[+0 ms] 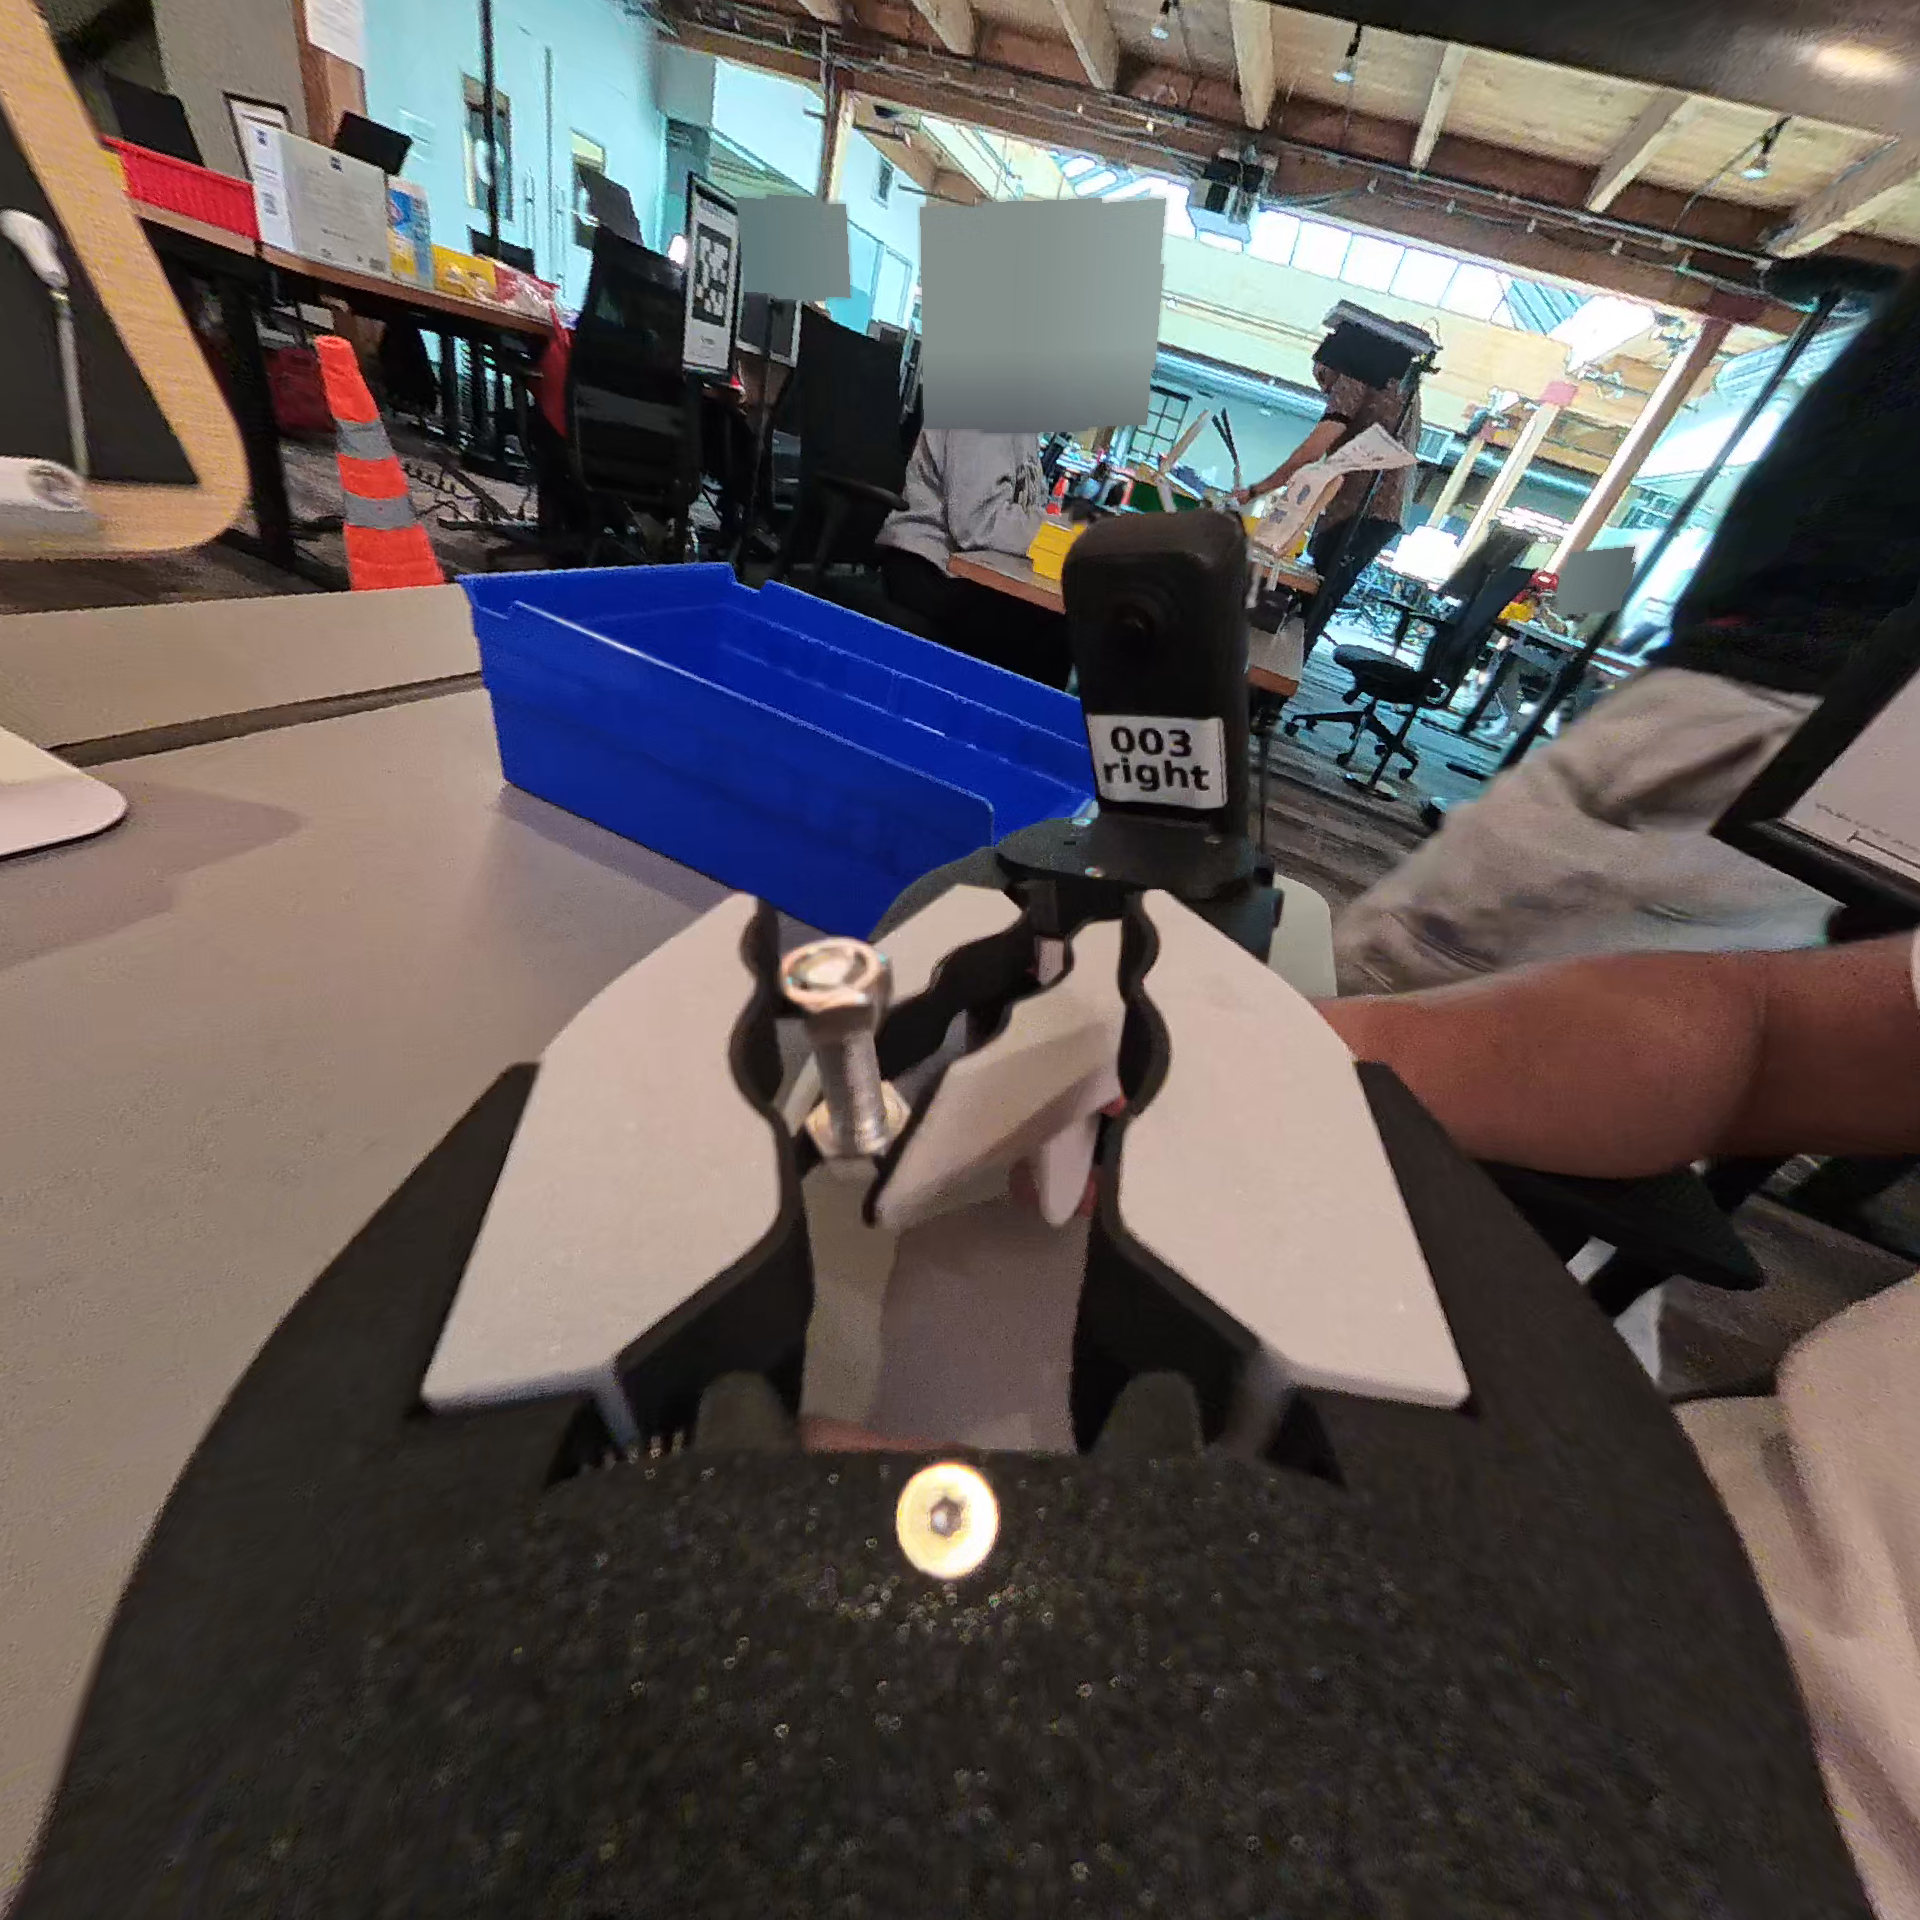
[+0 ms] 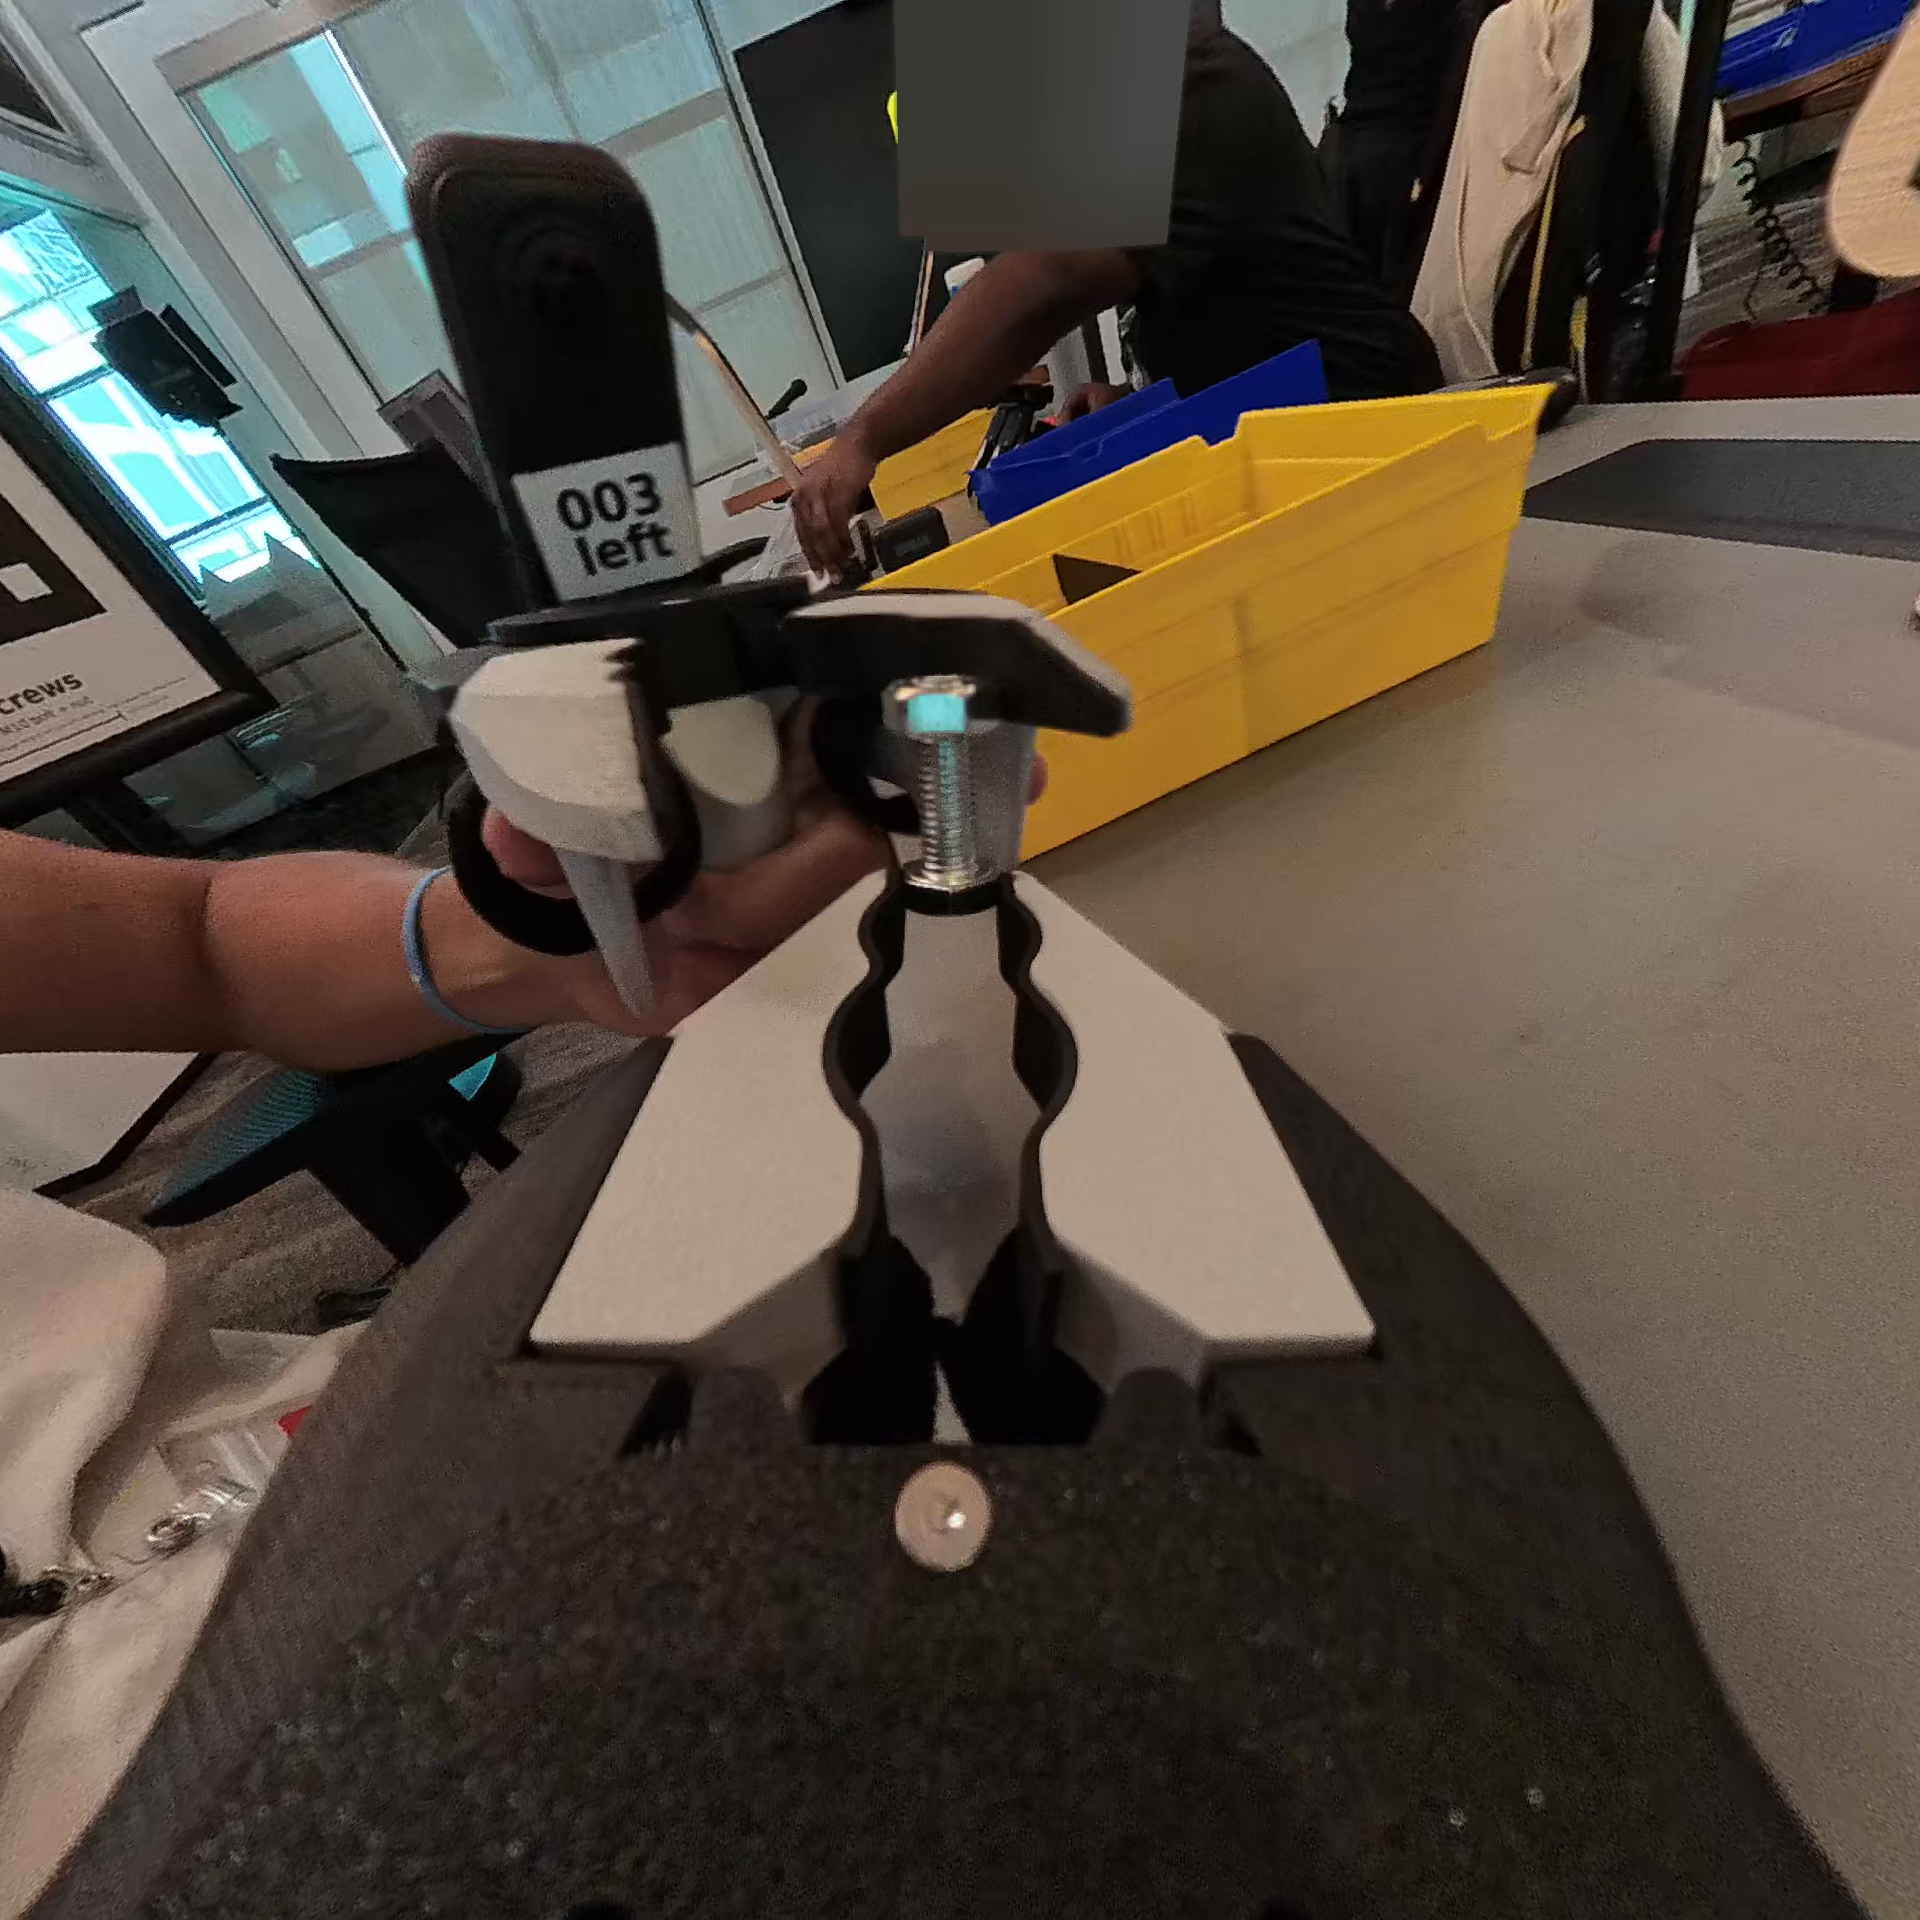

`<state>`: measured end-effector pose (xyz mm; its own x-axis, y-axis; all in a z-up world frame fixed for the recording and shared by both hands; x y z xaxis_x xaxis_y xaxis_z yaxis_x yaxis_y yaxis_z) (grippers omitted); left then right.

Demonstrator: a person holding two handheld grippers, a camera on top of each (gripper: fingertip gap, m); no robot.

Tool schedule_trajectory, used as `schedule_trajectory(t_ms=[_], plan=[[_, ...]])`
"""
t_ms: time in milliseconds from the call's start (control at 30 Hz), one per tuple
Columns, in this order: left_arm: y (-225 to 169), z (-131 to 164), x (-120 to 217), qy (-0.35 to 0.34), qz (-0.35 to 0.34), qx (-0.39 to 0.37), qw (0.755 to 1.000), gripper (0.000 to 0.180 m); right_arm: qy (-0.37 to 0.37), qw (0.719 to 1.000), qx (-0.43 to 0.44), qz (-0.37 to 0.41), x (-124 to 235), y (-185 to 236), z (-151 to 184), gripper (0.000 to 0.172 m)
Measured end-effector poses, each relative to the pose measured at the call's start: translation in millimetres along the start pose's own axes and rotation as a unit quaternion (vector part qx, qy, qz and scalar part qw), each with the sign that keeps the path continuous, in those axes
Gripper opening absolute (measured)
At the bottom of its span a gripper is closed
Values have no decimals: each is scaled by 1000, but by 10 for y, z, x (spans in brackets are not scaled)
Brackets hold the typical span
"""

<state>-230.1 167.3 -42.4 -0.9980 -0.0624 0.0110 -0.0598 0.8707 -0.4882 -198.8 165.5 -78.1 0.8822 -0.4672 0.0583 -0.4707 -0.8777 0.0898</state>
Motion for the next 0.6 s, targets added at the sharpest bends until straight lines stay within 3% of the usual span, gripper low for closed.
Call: schedule_trajectory(t_ms=[333,500,600], plan=[[90,-30,197,-27,-15,26,999,54,-3,1000,-11,18,78,-122,-8,17],[19,9,20,-1,-12,3,1000,64,-1,1000,-3,8,36,-63,-8,17],[17,-2,-21,3,0,11,1000,60,-2,1000,1,2,13,-12,-20,17]])
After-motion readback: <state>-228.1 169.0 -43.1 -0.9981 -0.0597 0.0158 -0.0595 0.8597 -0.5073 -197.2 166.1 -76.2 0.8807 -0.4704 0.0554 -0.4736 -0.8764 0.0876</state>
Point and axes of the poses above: each gripper's, where its closed fingertips meet, x back along the fingers, z out of its underside, y = z × x across the jaws, the point moved 4 cm from there along x, back along the fingers, and after that the axes turned 14 degrees about x, right-handed, at the moved point
